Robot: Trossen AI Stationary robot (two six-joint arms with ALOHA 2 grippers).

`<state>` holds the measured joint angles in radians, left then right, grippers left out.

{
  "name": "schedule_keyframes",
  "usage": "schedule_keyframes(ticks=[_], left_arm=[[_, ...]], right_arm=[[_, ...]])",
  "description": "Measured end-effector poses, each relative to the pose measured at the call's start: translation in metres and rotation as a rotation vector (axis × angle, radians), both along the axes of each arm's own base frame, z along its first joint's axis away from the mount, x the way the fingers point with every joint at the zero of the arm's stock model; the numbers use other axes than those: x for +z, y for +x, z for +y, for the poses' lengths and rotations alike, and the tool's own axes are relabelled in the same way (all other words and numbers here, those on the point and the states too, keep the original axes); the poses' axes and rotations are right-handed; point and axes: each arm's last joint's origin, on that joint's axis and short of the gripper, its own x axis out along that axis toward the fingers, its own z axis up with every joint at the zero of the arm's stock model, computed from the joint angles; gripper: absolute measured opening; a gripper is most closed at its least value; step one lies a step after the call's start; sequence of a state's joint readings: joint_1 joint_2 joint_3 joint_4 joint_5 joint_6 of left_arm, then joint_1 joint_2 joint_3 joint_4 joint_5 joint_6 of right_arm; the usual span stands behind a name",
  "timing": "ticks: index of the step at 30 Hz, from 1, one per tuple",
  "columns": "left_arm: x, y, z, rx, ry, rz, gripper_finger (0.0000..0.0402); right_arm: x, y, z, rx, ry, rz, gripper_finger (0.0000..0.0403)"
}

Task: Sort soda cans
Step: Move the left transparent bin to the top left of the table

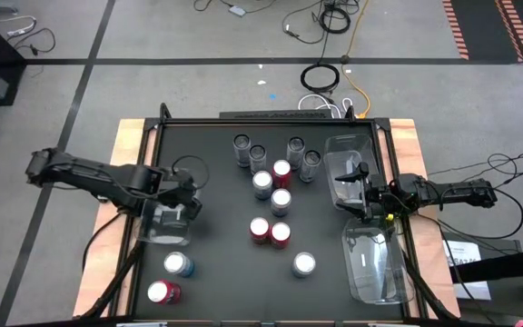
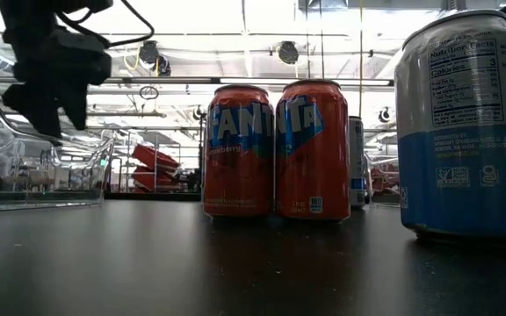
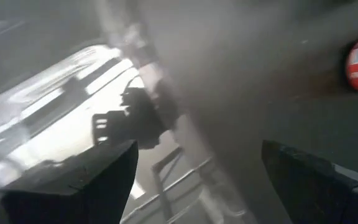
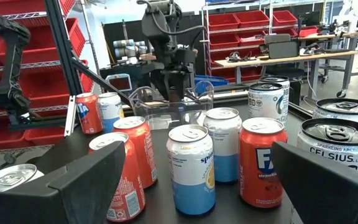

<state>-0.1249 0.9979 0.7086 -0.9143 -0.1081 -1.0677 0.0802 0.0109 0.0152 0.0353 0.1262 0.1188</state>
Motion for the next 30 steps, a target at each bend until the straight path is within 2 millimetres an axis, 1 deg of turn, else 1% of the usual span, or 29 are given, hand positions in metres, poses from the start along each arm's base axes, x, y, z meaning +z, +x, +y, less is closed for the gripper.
schedule_keyframes(ticks=[3,15,18,21,24,27,30], left_arm=[[-0.003,0.006,-0.001,-0.008,0.003,-0.001,0.0352],[-0.030,0.025,-0.002,0.053,0.006,0.157,0.0351],[-0.036,0.028,-0.002,0.072,0.006,0.190,0.0344],[-0.041,0.030,-0.002,0.086,0.008,0.211,0.0321],[-0.045,0.032,-0.002,0.113,0.006,0.232,0.0285],[-0.048,0.033,-0.003,0.151,-0.001,0.247,0.0241],[-0.050,0.034,-0.003,0.189,-0.008,0.255,0.0187]], right_arm=[[0.000,0.000,0.000,0.000,0.000,0.000,0.0396],[0.000,0.000,0.000,0.000,0.000,0.000,0.0396],[0.000,0.000,0.000,0.000,0.000,0.000,0.0396],[0.000,0.000,0.000,0.000,0.000,0.000,0.0396],[0.000,0.000,0.000,0.000,0.000,0.000,0.0396],[0.000,0.000,0.000,0.000,0.000,0.000,0.0396],[0.000,0.000,0.000,0.000,0.000,0.000,0.0396]])
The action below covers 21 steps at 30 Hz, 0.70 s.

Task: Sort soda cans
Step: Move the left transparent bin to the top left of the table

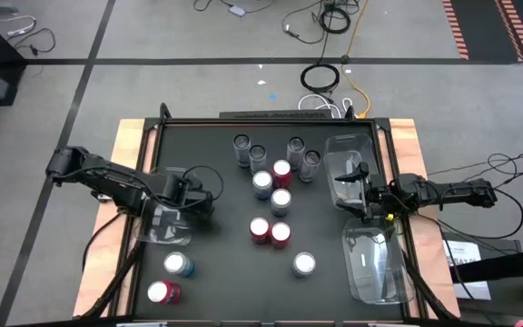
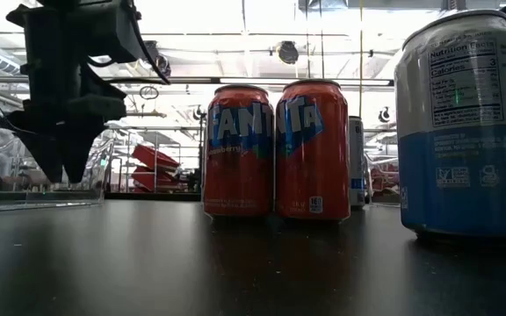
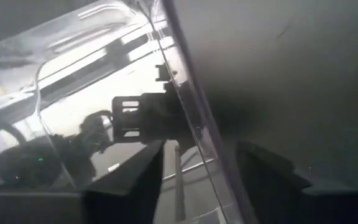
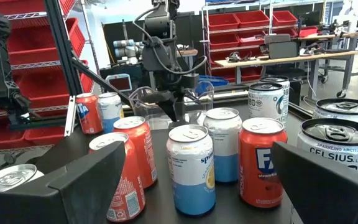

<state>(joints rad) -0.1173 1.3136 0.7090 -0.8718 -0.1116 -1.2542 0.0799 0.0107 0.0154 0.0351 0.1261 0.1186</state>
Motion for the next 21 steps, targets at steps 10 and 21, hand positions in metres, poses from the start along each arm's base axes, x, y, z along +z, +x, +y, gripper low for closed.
schedule_keyframes(ticks=[10,21], left_arm=[[0.000,0.006,0.010,0.077,0.009,-0.047,0.0014],[0.001,0.012,0.044,0.208,0.020,-0.123,0.0008]], right_arm=[[0.000,0.000,0.000,0.000,0.000,0.000,0.0396],[0.000,0.000,0.000,0.000,0.000,0.000,0.0396]])
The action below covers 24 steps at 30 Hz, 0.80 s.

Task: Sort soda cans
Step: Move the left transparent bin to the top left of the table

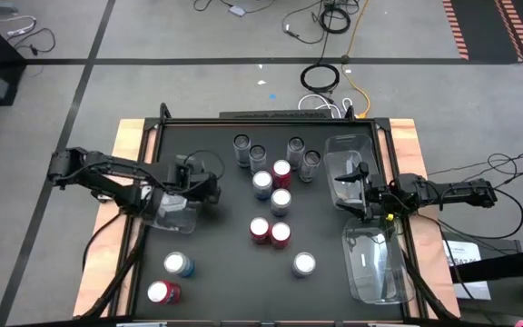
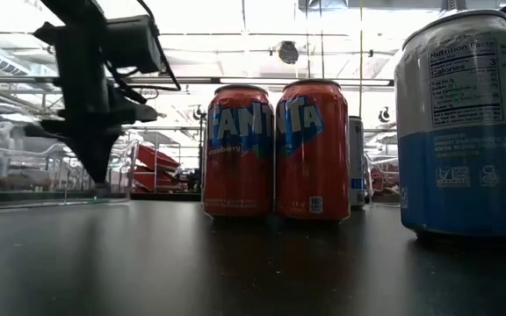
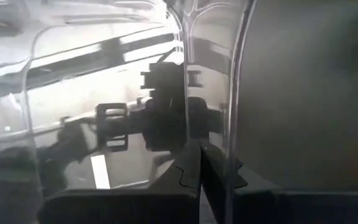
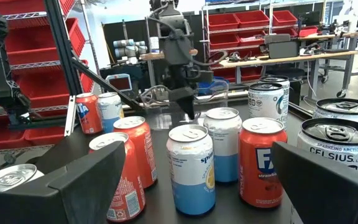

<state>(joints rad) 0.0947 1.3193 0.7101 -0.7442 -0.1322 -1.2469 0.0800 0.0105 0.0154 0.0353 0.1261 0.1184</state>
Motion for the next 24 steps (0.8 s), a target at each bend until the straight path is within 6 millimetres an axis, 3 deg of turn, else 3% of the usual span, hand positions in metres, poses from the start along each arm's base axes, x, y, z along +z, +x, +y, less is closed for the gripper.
schedule_keyframes(ticks=[12,16,24], left_arm=[[0.008,0.003,0.087,0.177,0.101,-0.178,0.0009],[0.014,0.018,0.114,0.144,0.111,-0.171,0.0009],[0.027,0.047,0.138,0.082,0.118,-0.084,0.0009]], right_arm=[[0.000,0.000,0.000,0.000,0.000,0.000,0.0396],[0.000,0.000,0.000,0.000,0.000,0.000,0.0396],[0.000,0.000,0.000,0.000,0.000,0.000,0.0396]])
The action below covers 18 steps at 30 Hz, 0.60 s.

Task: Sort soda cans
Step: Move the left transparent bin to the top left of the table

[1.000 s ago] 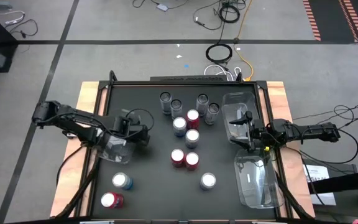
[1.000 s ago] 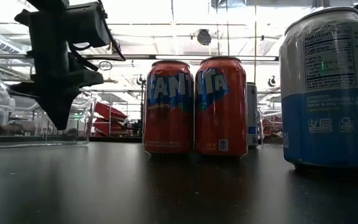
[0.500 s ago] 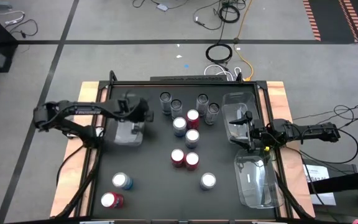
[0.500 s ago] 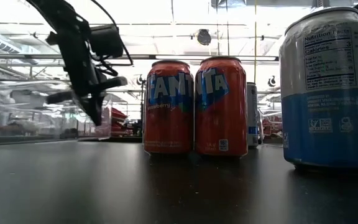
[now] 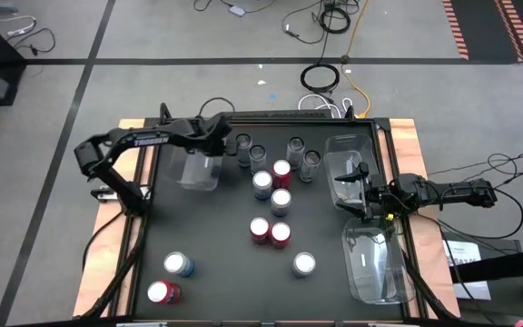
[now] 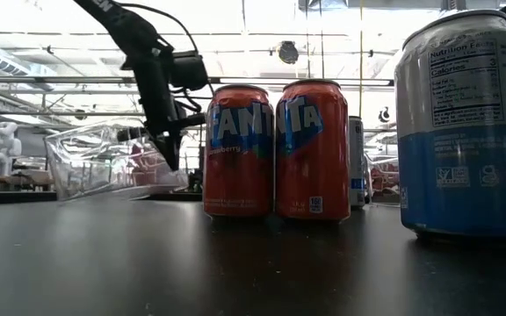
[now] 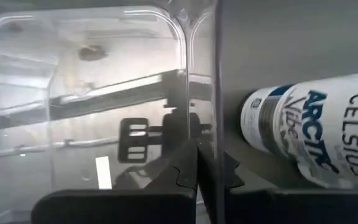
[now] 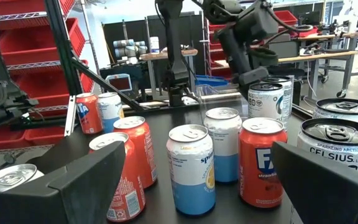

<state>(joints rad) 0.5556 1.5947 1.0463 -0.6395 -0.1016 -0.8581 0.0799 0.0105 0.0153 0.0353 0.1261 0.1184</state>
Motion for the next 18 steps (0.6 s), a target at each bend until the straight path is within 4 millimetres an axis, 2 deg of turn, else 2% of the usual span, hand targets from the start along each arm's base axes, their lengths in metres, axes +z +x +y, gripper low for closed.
schedule_keyframes(ticks=[5,10,18], left_arm=[[0.000,-0.001,0.001,0.092,0.001,0.020,0.0009],[-0.003,-0.004,-0.007,0.204,-0.034,0.054,0.0013],[-0.001,0.012,-0.020,0.161,-0.007,-0.020,0.0045]], right_arm=[[0.000,0.000,0.000,0.000,0.000,0.001,0.0396],[0.000,0.000,0.000,0.000,0.000,0.001,0.0396],[0.000,0.000,0.000,0.000,0.000,0.000,0.0396]])
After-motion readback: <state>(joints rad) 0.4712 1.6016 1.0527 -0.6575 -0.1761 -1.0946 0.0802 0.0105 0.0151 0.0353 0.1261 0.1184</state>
